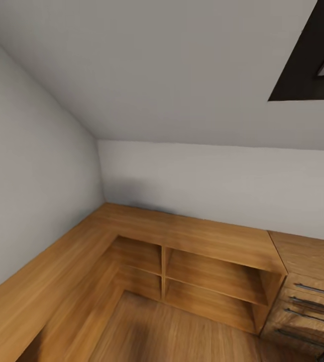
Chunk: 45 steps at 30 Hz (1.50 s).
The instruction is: In the bedroom, organize the workspace by keeping the computer under the desk, ensuring the monitor is on the desk, placing the keyboard on the desk next to the monitor, placing the mouse on the desk next to the keyboard, moving the folder from the swivel chair onto the desk next to the mouse, stacking the notebook on top of the folder with the pen on top of the notebook, and positioning the swivel chair next to the desk.
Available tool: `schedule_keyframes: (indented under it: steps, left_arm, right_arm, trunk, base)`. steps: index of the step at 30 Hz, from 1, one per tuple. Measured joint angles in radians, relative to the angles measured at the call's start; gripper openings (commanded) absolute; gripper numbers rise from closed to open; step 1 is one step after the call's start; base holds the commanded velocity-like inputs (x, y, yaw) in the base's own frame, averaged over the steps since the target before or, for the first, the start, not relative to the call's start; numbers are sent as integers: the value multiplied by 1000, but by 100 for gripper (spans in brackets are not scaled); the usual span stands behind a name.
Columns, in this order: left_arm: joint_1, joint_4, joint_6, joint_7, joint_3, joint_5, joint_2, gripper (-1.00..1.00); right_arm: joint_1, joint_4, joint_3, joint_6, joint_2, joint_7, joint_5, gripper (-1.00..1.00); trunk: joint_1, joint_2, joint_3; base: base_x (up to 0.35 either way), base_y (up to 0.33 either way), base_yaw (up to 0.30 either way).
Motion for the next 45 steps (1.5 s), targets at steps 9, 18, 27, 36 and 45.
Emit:
schedule_keyframes:
  steps: [9, 18, 27, 36, 45]
  left_arm:
    - [0, 0, 0, -1, 0, 0, 1, 100]
    - [0, 0, 0, 0, 0, 0, -1, 100]
    - [0, 0, 0, -1, -1, 0, -1, 100]
    - [0, 0, 0, -3, -1, 0, -1, 100]
    - [0, 0, 0, -3, -1, 0, -2, 100]
  right_arm:
    - [0, 0, 0, 0, 0, 0, 0, 100]
    - [0, -2, 0, -2, 0, -3, -1, 100]
    - [0, -6, -4, -2, 0, -5, -13, 100]
    - [0, -6, -4, 0, 0, -5, -14, 100]
    - [0, -6, -5, 0, 0, -5, -14, 100]
  trunk:
    - [1, 0, 0]
    - [0, 0, 0]
    - [0, 0, 0]
    - [0, 0, 0]
    - [0, 0, 0]
  base:
    - [-41, 114, -300]
    - [123, 144, -292]
    - [39, 104, -273]
    - [1, 2, -272]
    - [0, 0, -272]
